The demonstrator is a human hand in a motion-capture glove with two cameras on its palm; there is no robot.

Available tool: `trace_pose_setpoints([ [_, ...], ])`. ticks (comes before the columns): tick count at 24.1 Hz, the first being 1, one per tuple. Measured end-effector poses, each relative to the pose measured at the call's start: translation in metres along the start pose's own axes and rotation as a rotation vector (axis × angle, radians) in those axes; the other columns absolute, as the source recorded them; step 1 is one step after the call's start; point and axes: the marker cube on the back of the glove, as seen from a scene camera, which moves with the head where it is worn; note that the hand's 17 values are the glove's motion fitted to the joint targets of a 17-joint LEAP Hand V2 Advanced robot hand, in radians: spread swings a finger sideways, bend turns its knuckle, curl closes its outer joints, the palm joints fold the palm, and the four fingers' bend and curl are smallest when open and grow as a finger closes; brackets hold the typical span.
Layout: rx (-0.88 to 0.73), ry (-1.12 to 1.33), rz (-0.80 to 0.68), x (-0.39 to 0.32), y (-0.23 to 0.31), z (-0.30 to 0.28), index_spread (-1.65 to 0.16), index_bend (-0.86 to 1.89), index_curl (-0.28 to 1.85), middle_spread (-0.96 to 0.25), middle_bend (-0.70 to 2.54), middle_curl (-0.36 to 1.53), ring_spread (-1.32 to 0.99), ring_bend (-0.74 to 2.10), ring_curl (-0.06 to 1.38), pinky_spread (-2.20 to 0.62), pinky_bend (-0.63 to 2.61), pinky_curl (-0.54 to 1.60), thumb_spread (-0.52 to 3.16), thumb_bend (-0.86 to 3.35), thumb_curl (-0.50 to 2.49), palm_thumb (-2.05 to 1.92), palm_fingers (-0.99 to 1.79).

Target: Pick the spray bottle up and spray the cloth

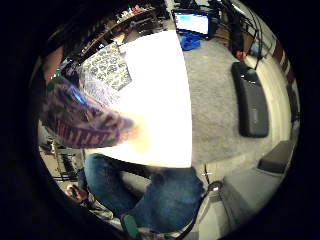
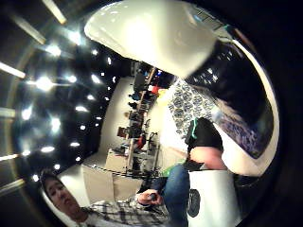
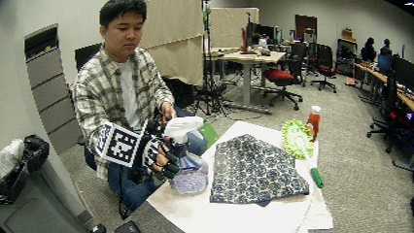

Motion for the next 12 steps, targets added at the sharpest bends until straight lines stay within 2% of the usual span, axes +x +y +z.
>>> trace_pose_setpoints([
  [6,-0.001,-0.237,-0.038,-0.003,-0.022,0.007,-0.2,0.19,0.28,0.03,0.33,0.32,0.0,0.47,0.27,0.13,0.22,0.28,1.05,0.13,0.49,0.8,0.55],
  [12,-0.021,-0.37,-0.076,-0.006,-0.035,0.011,-0.21,0.2,0.32,0.0,0.32,0.33,-0.05,0.47,0.29,0.09,0.17,0.28,1.0,0.13,0.53,0.89,0.72],
])
